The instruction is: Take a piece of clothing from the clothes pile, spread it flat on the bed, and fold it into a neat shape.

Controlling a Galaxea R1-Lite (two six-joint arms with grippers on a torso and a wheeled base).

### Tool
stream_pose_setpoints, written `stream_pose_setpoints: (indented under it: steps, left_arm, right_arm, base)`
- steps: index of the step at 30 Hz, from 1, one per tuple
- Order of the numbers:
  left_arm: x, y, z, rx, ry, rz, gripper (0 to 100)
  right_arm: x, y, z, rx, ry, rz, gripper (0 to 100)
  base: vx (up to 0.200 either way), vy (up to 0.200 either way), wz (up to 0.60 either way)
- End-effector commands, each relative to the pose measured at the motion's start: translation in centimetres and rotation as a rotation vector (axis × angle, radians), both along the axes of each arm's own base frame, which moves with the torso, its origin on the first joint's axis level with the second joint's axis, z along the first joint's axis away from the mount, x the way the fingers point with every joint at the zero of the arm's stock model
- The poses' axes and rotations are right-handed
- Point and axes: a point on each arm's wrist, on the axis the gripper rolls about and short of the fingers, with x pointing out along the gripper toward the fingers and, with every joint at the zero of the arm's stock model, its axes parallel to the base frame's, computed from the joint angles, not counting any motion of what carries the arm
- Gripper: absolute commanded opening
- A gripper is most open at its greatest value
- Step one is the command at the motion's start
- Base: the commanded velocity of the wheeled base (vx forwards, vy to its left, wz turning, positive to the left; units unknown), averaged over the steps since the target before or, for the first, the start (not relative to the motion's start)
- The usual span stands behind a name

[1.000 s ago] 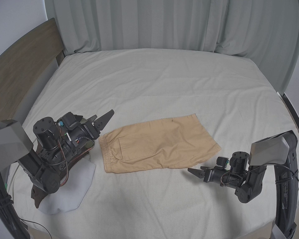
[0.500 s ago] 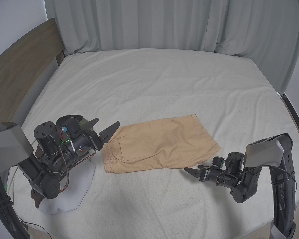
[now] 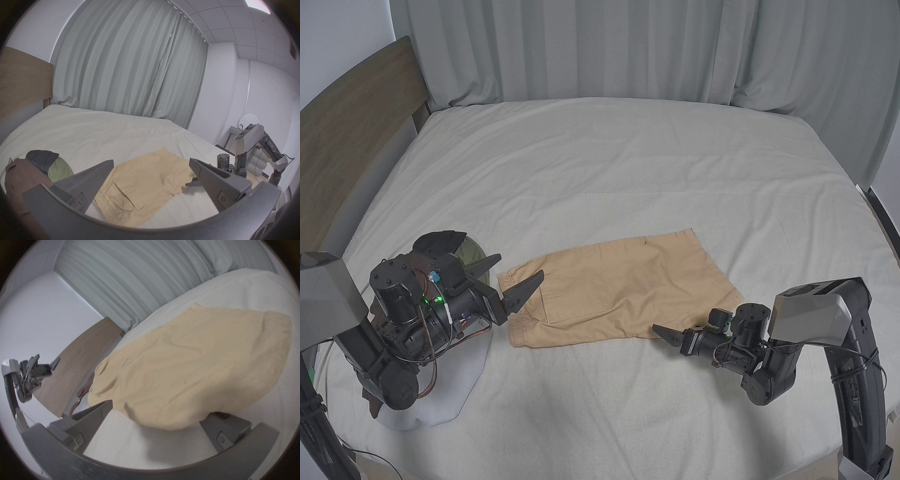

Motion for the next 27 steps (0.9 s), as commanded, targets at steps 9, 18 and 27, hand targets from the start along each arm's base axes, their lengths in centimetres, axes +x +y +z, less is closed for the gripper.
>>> stream_pose_setpoints:
  steps: [9,18,27]
  left_arm:
    - [0.1,0.0,-0.2,0.001,0.008,0.000,100]
    - [0.2,0.1,-0.3,0.000,0.008,0.003,100]
    - [0.2,0.1,-0.3,-0.002,0.008,0.003,100]
  right_arm:
    - [1.3,2.0,0.0,0.106,0.015,-0.025,100]
    - [1.2,2.0,0.0,0.107,0.013,-0.025,100]
    - [1.2,1.9,0.0,0.107,0.013,-0.025,0]
  base:
    - [0.000,0.000,0.00]
    - [0.000,0.000,0.00]
    - [0.000,0.000,0.00]
